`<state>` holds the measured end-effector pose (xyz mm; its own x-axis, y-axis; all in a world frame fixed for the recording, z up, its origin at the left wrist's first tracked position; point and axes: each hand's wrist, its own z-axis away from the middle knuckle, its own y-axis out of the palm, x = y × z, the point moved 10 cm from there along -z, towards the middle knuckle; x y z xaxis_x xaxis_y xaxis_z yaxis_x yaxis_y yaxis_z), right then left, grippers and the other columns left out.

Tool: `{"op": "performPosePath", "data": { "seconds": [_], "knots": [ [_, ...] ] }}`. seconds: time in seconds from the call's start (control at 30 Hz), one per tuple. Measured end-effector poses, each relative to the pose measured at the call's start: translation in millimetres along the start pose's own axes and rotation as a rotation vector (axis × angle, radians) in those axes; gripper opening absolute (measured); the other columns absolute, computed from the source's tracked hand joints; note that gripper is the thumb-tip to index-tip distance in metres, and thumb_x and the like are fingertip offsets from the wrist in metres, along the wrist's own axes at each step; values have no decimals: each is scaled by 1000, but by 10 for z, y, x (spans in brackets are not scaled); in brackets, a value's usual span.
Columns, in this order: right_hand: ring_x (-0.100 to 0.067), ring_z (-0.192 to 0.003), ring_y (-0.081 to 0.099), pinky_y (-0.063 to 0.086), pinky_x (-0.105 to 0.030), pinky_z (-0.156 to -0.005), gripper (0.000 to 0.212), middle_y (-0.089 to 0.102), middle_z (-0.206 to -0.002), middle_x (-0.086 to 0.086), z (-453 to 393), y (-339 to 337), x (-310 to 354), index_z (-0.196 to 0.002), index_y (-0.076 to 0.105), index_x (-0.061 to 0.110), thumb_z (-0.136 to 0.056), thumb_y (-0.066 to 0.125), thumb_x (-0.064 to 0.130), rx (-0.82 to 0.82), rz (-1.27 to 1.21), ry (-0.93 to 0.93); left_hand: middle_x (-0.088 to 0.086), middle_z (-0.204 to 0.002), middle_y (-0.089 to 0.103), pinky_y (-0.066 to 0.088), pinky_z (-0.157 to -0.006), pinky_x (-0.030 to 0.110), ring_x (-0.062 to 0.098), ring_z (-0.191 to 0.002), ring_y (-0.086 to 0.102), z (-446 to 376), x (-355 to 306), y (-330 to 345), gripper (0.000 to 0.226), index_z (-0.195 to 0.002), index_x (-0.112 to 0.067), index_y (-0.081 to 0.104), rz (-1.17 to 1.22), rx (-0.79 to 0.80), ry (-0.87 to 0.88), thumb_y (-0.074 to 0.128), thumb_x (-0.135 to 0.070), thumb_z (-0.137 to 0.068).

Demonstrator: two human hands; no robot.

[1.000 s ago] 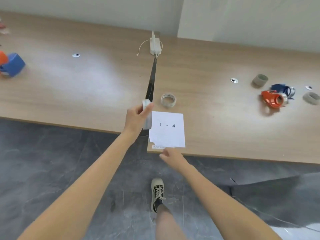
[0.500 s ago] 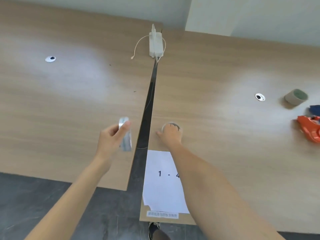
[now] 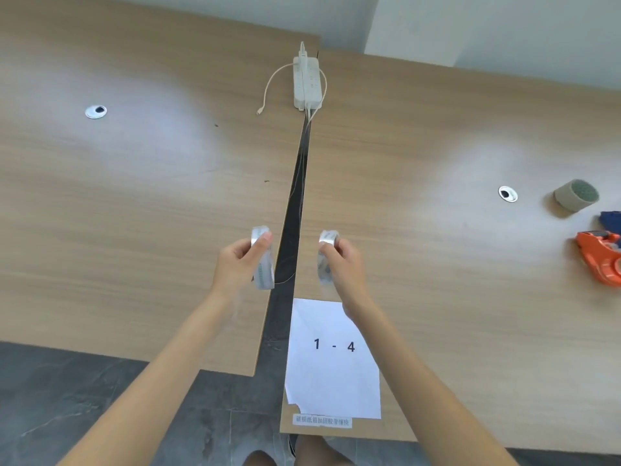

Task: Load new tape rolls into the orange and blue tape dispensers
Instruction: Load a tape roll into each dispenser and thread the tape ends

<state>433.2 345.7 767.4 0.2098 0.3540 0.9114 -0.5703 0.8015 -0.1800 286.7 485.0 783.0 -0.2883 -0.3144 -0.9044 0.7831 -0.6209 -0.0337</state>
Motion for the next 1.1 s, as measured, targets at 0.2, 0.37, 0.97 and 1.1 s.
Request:
{"op": "performPosePath", "data": {
  "seconds": [0.2, 0.37, 0.97, 1.1],
  "knots": [
    [-5, -52, 37, 33, -17, -52, 37, 41, -54, 15, 837, 242, 476, -58, 41, 23, -92, 49, 10, 130, -238, 0, 7, -82, 41, 31, -72, 37, 23, -76, 38, 399, -106, -114, 42, -90, -19, 52, 55, 114, -61, 62, -57, -74],
    [-10, -55, 41, 34, -21, -52, 27, 44, -58, 5, 1122, 661, 552, -59, 39, 20, -81, 53, 15, 145, -296, 15, 4, -86, 43, 30, -74, 36, 22, -80, 39, 595, -27, -632, 40, -88, -20, 51, 46, 84, -70, 59, -55, -70],
    [-23, -75, 39, 30, -34, -67, 23, 46, -70, -5, 1964, 2152, 464, -53, 49, 28, -74, 52, 20, -59, -300, 29, 7, -84, 42, 26, -72, 37, 24, -77, 35, 600, -111, -2212, 52, -80, -5, 54, -2, 304, -36, 56, -56, -68],
    [-22, -77, 43, 34, -32, -64, 23, 50, -75, -7, 1882, 2459, 463, -54, 54, 30, -75, 51, 20, 16, -298, 35, 7, -84, 44, 28, -73, 36, 24, -77, 37, 511, -122, -2400, 50, -81, 0, 55, 4, 265, -26, 55, -50, -76]
  ]
}}
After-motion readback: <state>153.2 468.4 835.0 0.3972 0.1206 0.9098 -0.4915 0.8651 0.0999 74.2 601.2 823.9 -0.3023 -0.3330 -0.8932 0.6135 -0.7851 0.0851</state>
